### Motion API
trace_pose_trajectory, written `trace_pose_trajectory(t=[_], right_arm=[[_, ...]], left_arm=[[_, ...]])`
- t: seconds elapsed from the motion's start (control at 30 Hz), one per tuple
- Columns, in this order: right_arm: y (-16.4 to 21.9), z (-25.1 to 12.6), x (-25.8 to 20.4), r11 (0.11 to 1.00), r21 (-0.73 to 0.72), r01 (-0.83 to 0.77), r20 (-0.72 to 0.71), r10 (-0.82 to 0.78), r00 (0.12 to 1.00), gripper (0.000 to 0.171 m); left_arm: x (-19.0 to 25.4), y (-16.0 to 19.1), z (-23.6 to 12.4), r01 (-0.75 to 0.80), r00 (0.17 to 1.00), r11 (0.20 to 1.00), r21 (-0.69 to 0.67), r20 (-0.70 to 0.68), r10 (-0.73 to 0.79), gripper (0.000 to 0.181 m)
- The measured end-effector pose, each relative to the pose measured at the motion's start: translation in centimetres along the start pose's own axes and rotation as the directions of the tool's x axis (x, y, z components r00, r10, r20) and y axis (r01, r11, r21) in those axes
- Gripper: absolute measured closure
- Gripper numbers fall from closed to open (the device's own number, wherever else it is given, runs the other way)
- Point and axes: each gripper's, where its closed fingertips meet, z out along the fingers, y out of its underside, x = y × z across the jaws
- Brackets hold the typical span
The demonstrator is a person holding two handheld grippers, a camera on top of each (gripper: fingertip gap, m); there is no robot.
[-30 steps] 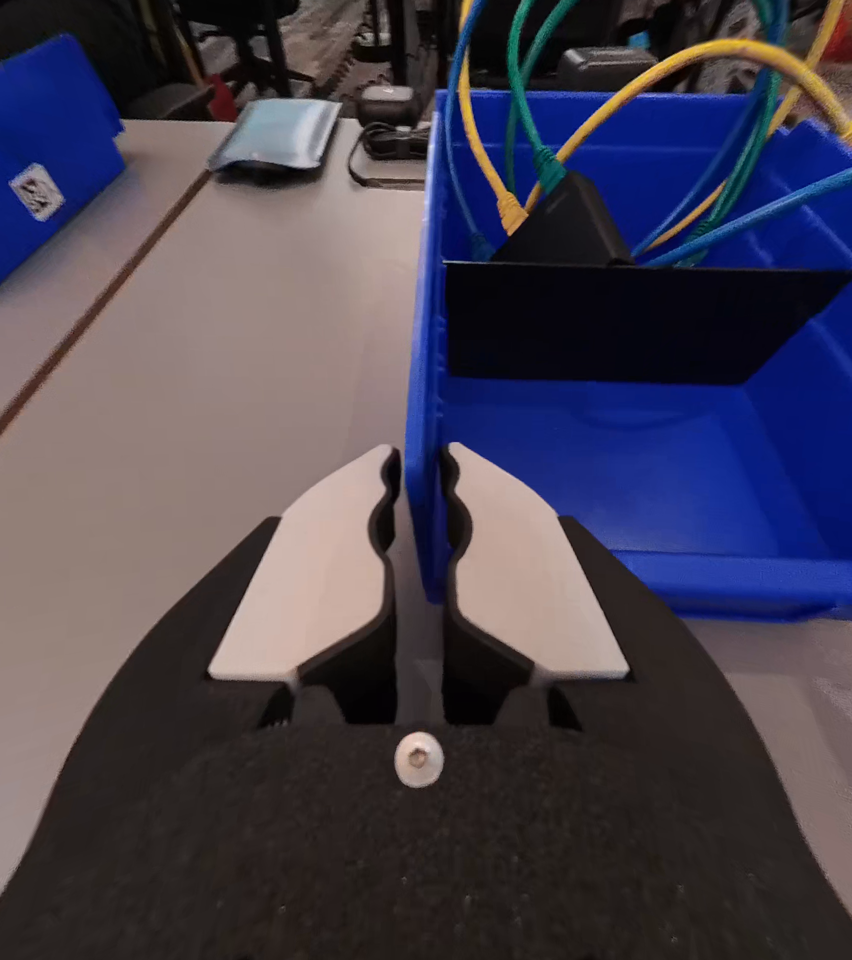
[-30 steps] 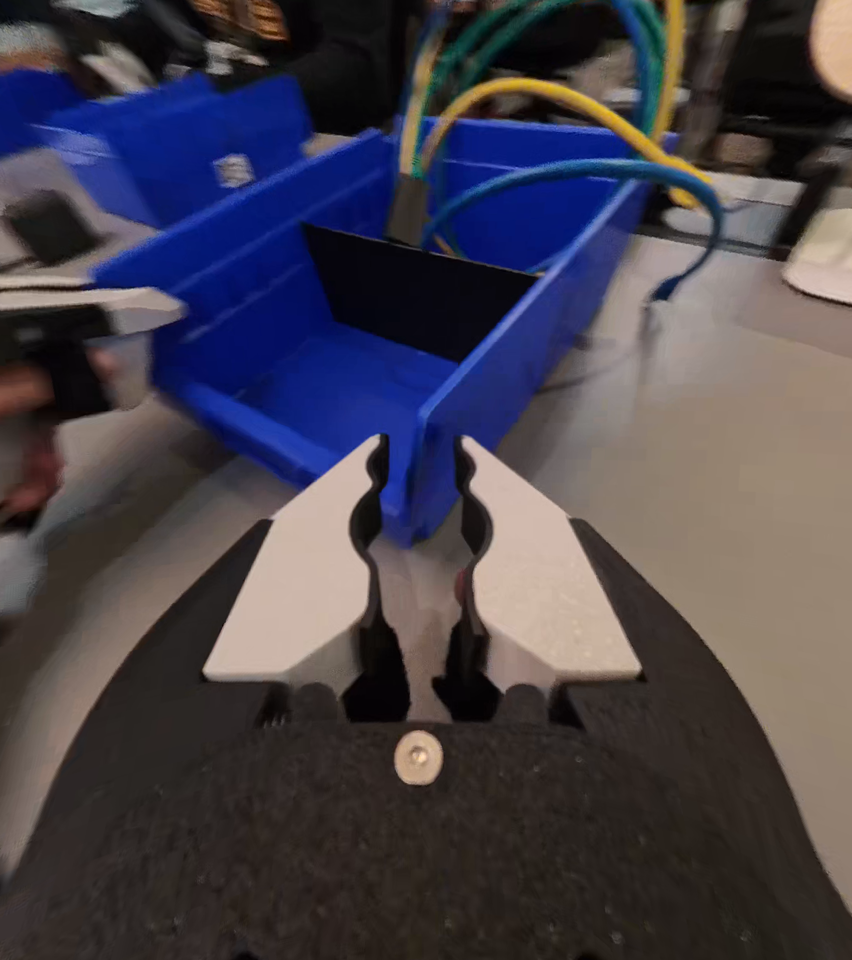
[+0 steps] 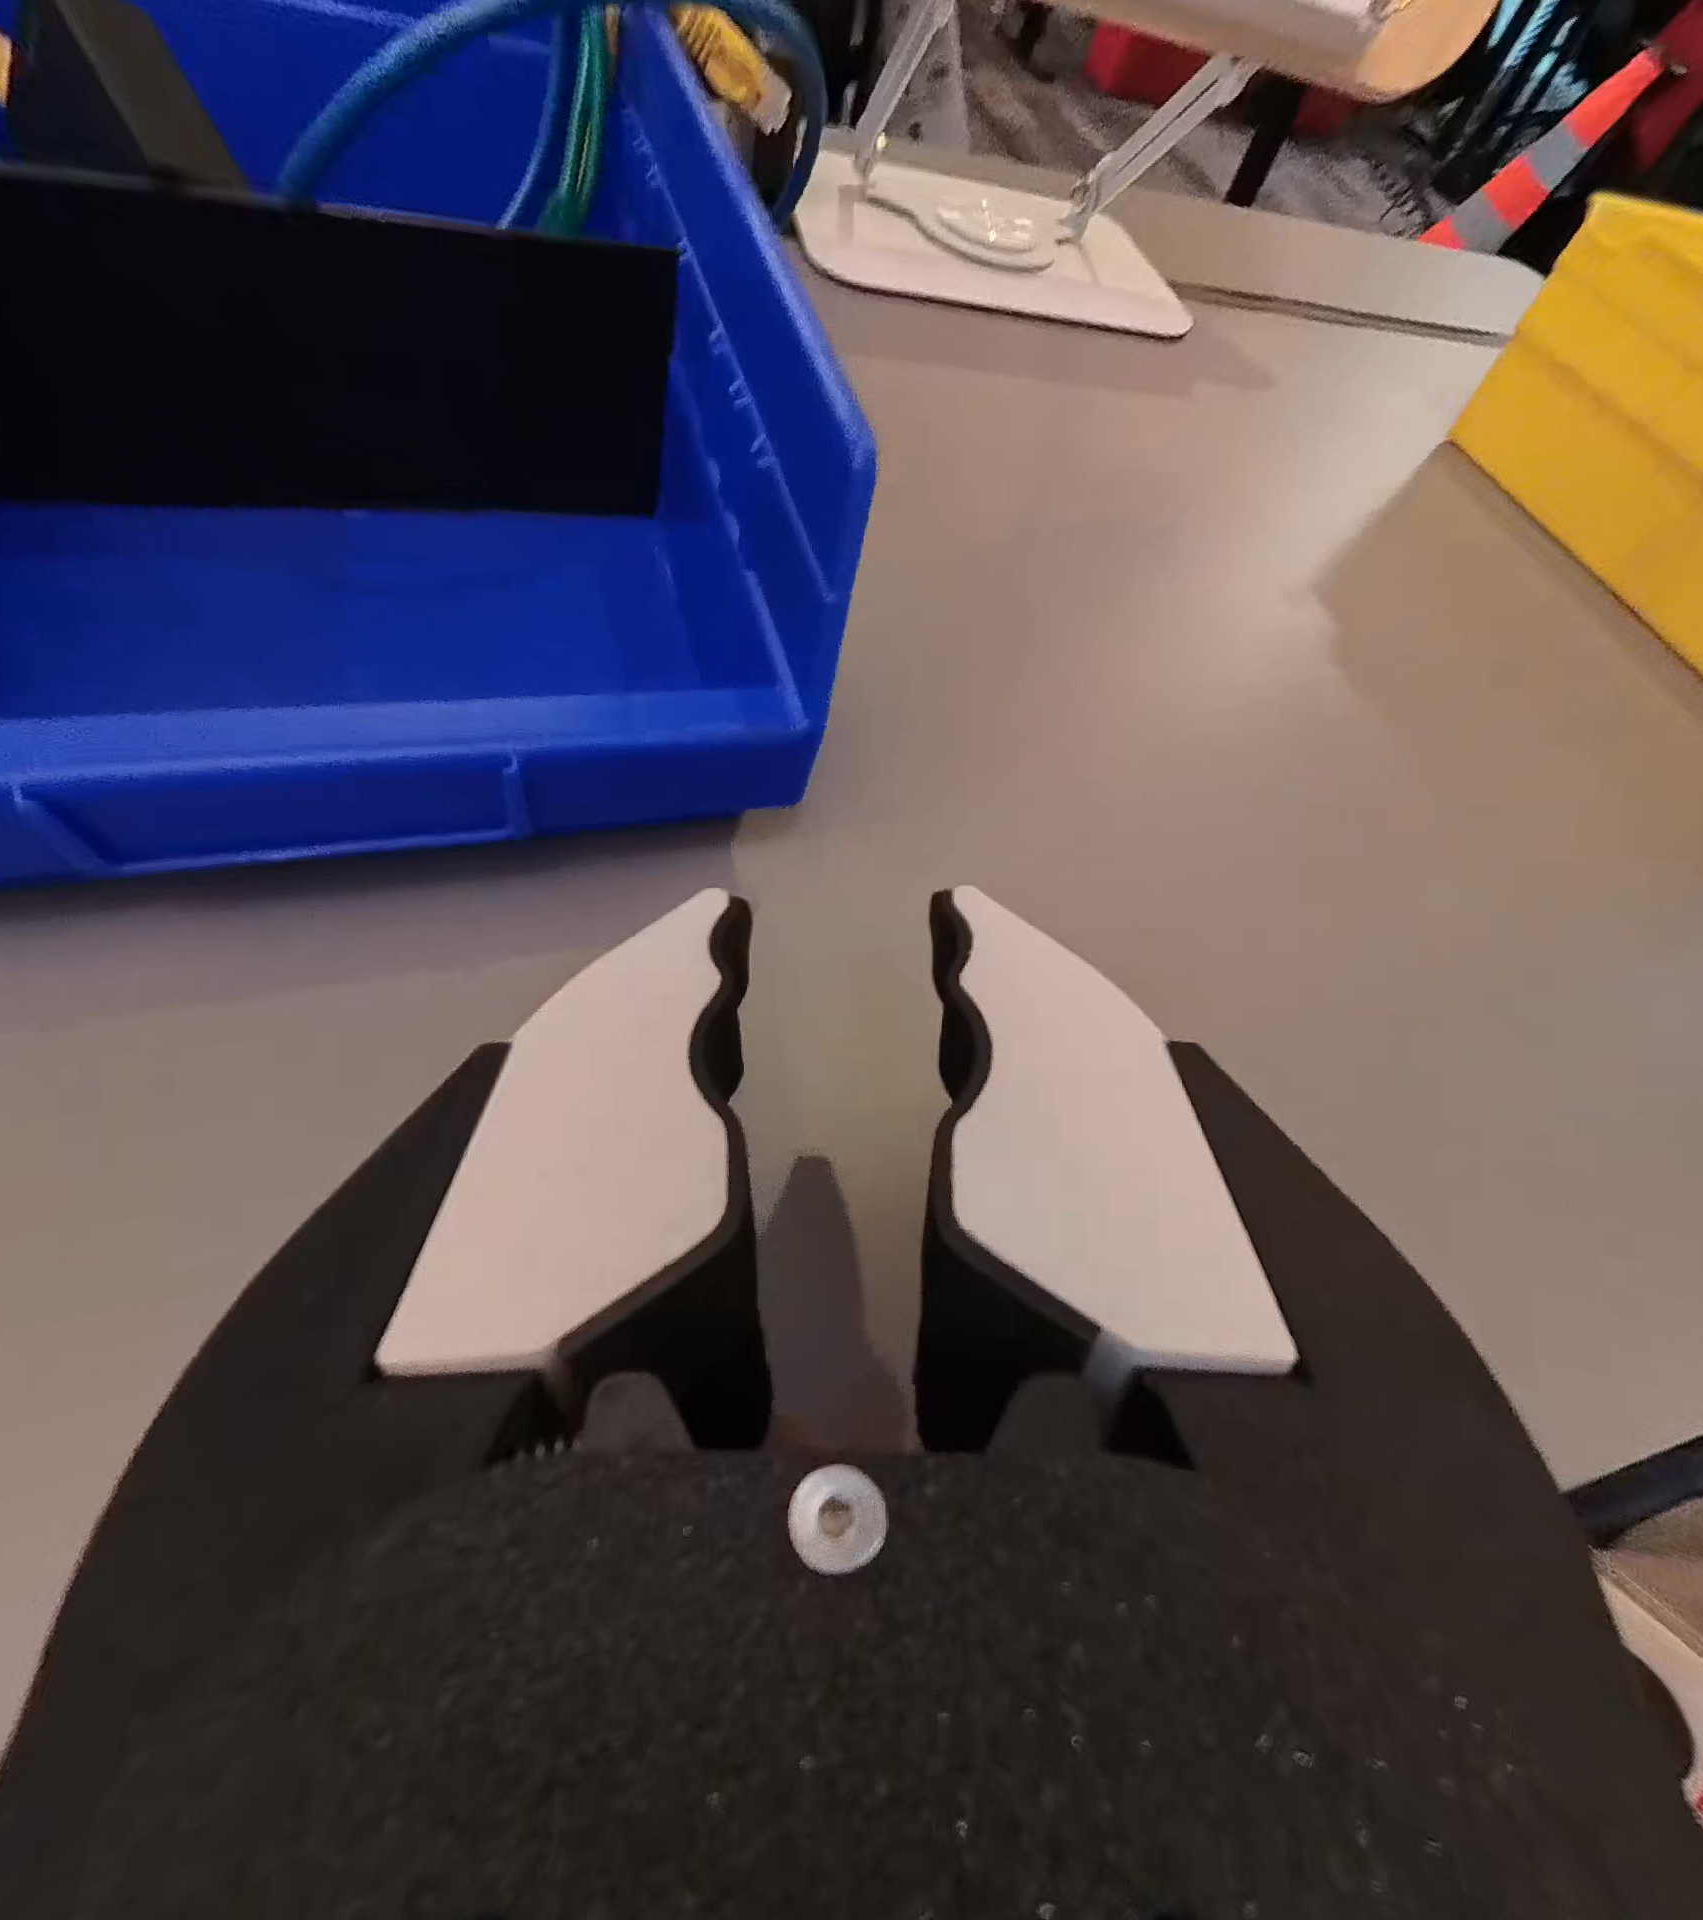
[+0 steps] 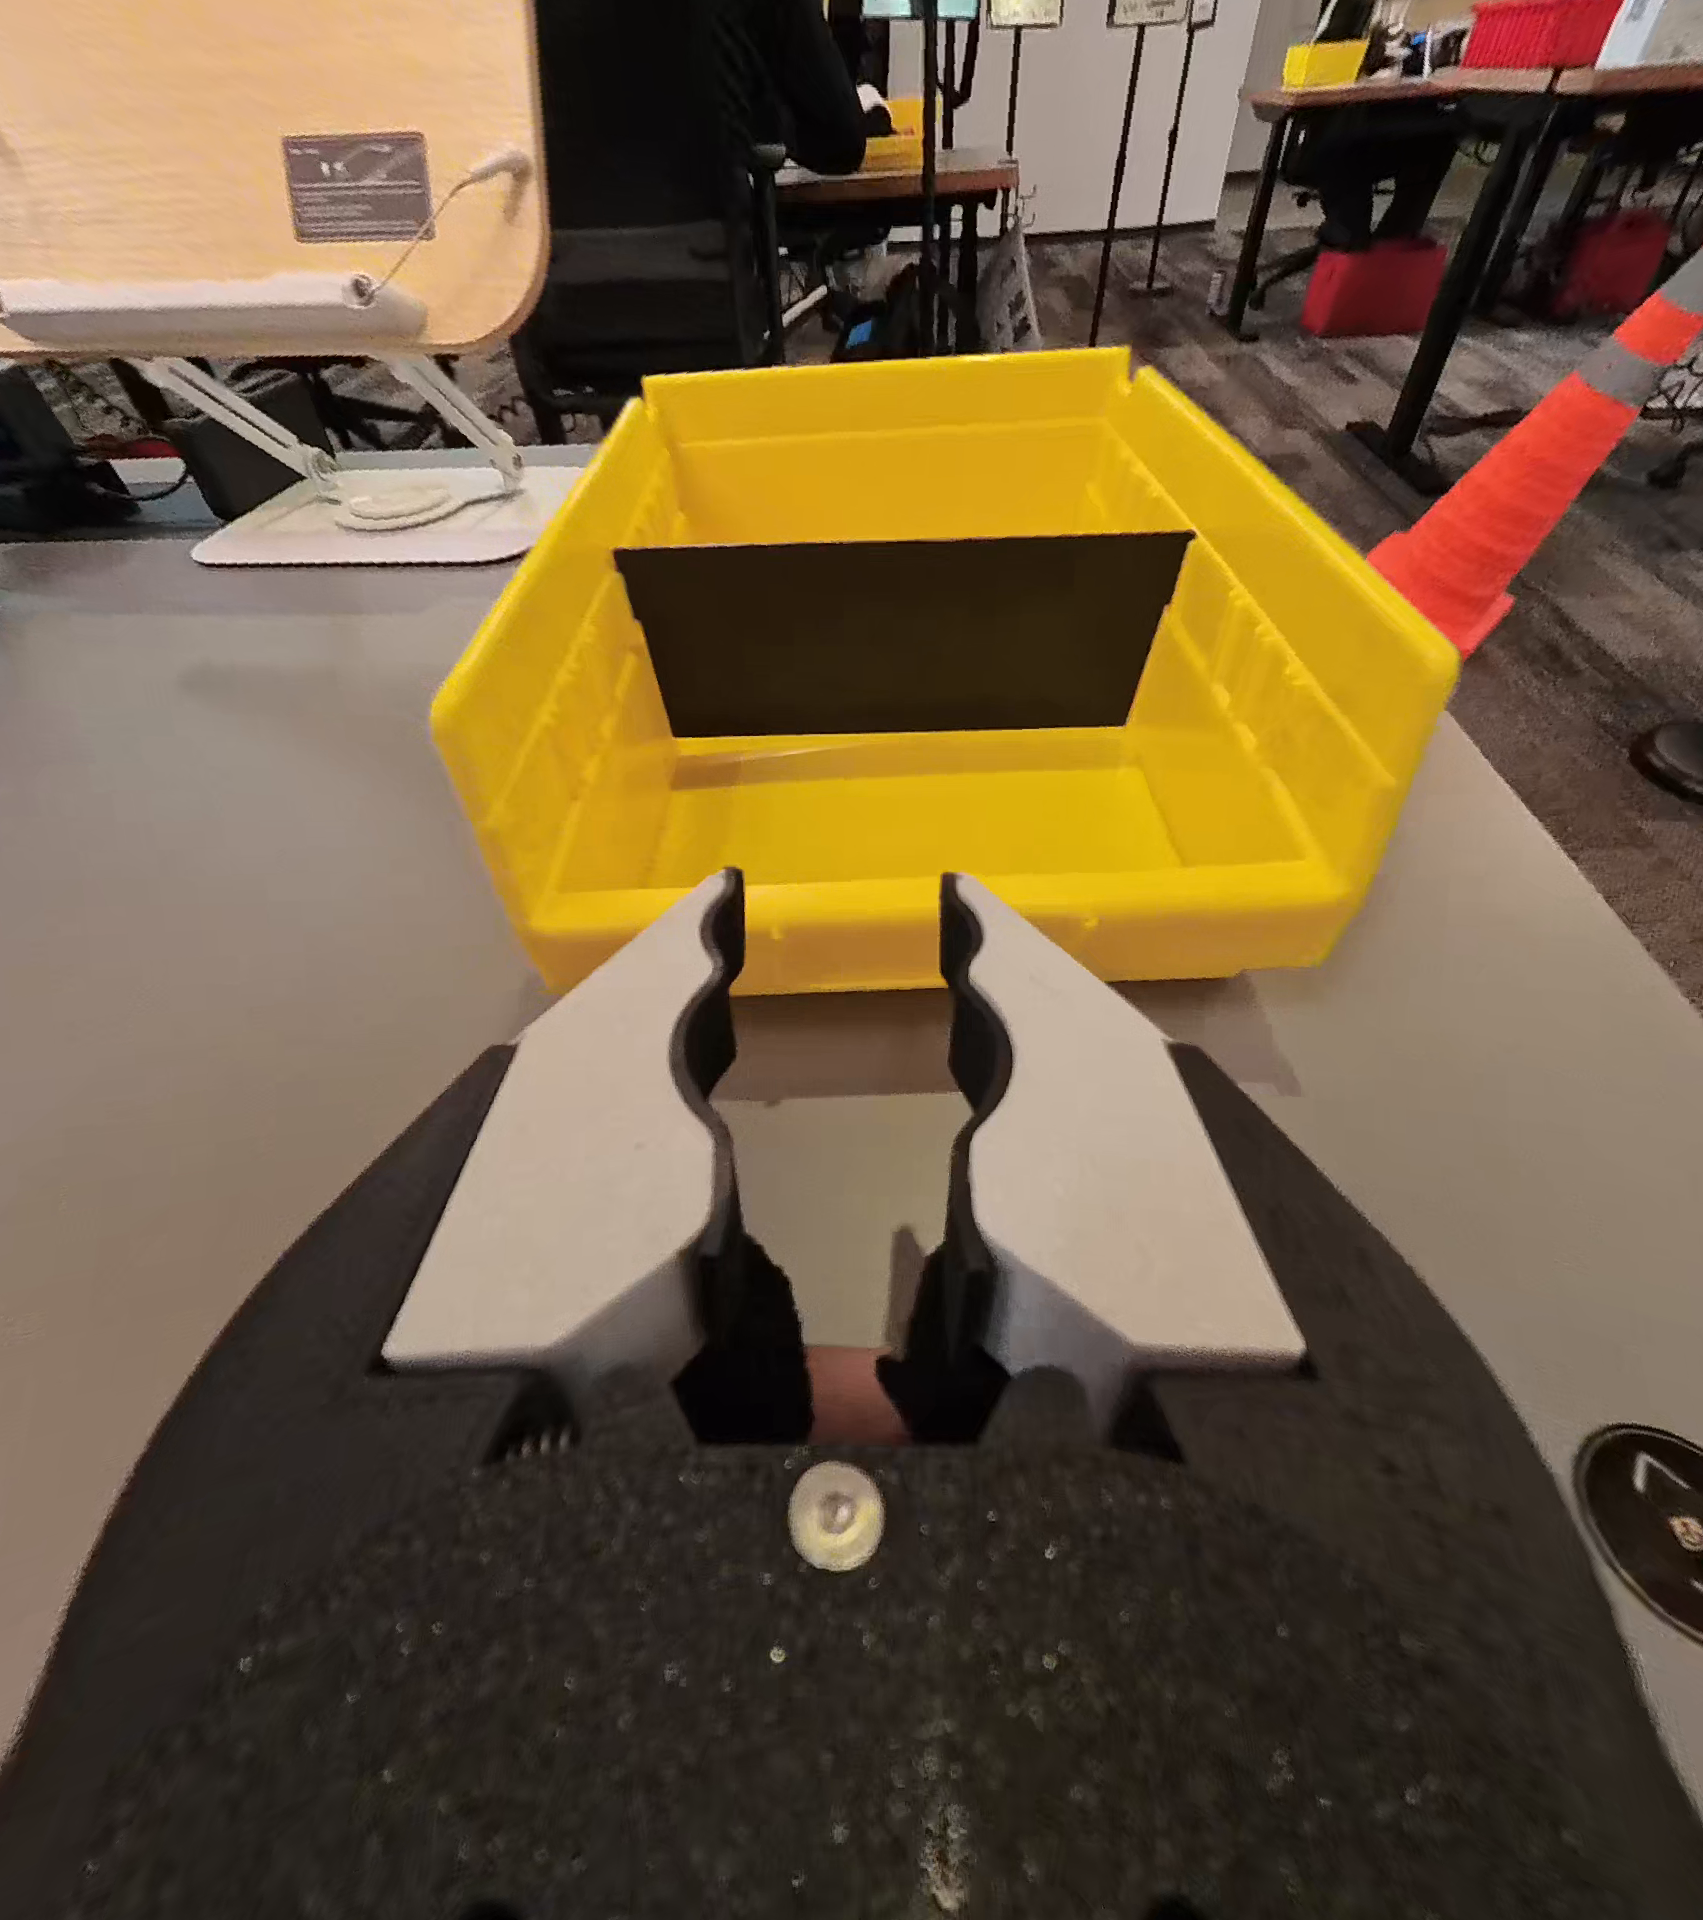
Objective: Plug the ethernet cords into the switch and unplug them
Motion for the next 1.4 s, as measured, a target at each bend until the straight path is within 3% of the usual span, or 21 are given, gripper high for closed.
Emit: trace_pose_trajectory(t=[0.17, 0.27, 0.4, 0.57, 0.77, 0.97, 1.0, 1.07, 1.13, 1.27, 1.4], right_arm=[[0.6, 0.6, -0.8, 1.0, -0.026, 0.003, 0.033, -0.002, 0.999, 0.134], [1.0, 0.8, -0.8, 0.999, -0.045, -0.026, 0.047, 0.029, 0.998, 0.134], [1.1, 0.9, -1.1, 0.996, -0.056, -0.065, 0.077, 0.069, 0.995, 0.134], [1.2, 1.0, -1.6, 0.996, -0.067, -0.062, 0.091, 0.068, 0.994, 0.134], [1.4, 1.0, -1.4, 0.993, -0.077, -0.085, 0.093, 0.092, 0.991, 0.134], [1.8, 1.1, -1.5, 0.989, -0.1, -0.11, 0.108, 0.121, 0.987, 0.134], [1.8, 1.2, -1.6, 0.989, -0.101, -0.107, 0.111, 0.118, 0.987, 0.134], [1.9, 1.3, -1.7, 0.989, -0.107, -0.098, 0.117, 0.11, 0.987, 0.134], [2.0, 1.3, -1.8, 0.989, -0.112, -0.093, 0.12, 0.107, 0.987, 0.134], [1.8, 1.3, -1.6, 0.989, -0.1, -0.108, 0.116, 0.119, 0.986, 0.134], [1.1, 1.1, -1.8, 0.99, -0.067, -0.12, 0.129, 0.128, 0.983, 0.134]], left_arm=[[-0.4, -4.3, -1.4, -0.045, 0.99, 0.995, 0.088, -0.126, 0.056, 0.149], [-2.4, -7.9, -1.2, -0.107, 0.977, 0.994, 0.006, -0.187, 0.106, 0.143], [-7.3, -12.2, 2.0, -0.319, 0.945, 0.931, -0.179, -0.133, 0.298, 0.138], [-14.2, -15.6, 9.1, -0.125, 0.987, 0.903, -0.412, 0.037, 0.154, 0.138], [-18.2, -15.2, 14.0, 0.045, 0.992, 0.825, -0.564, 0.122, 0.029, 0.12], [-19.9, -15.4, 16.3, 0.049, 0.977, 0.778, -0.627, 0.194, 0.094, 0.13], [-20.3, -15.3, 16.6, 0.067, 0.976, 0.769, -0.635, 0.202, 0.082, 0.134], [-19.4, -14.9, 17.3, 0.118, 0.989, 0.753, -0.648, 0.142, -0.032, 0.161], [-19.3, -14.9, 17.4, 0.144, 0.988, 0.75, -0.646, 0.141, -0.069, 0.164], [-19.2, -16.1, 16.9, 0.088, 0.992, 0.797, -0.597, 0.127, -0.015, 0.168], [-17.8, -20.6, 14.6, -0.013, 0.994, 0.892, -0.453, 0.094, 0.062, 0.168]])
